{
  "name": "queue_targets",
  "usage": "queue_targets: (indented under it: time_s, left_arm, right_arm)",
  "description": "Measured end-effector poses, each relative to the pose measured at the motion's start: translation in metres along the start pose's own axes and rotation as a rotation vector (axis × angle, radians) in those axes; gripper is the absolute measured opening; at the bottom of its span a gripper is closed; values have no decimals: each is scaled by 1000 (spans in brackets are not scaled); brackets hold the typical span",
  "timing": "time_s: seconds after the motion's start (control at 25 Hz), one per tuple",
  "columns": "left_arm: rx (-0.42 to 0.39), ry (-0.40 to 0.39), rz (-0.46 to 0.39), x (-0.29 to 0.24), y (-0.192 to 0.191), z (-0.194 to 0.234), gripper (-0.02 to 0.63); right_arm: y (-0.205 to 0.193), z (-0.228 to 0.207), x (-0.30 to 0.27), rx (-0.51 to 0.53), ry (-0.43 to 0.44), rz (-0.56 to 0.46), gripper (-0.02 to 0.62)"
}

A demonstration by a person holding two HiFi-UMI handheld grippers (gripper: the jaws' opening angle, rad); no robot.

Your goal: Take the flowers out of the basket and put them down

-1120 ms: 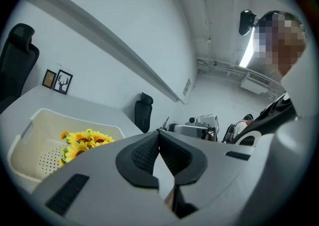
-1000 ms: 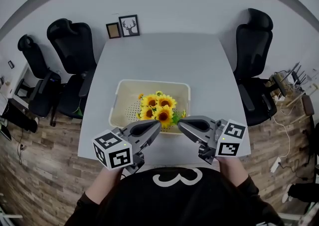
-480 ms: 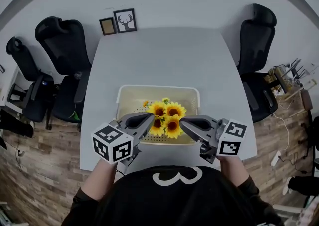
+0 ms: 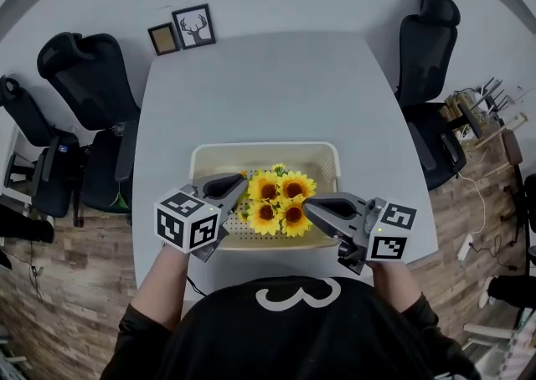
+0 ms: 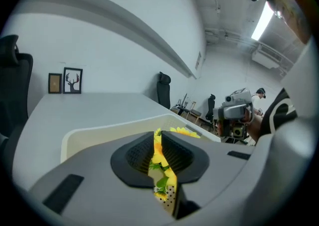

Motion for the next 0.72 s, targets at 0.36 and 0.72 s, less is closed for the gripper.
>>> queue_targets:
  time_s: [0.36, 0.72]
  left_arm:
    - [154, -65, 117, -55, -20, 43, 146]
    - [312, -189, 216, -93, -39, 52, 146]
  right_arm:
    - [-11, -3, -2, -39, -20, 7, 8]
    - [-18, 2, 7, -56, -39, -6, 8]
Point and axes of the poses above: the fingertips, and each gripper's own axes: x backward along the fingers, z to its left, y out of its top, the point moved 1 cm from there along x, backward along the fingers, and after that the axes turned 15 degrees about z, right-handed, at the moved point
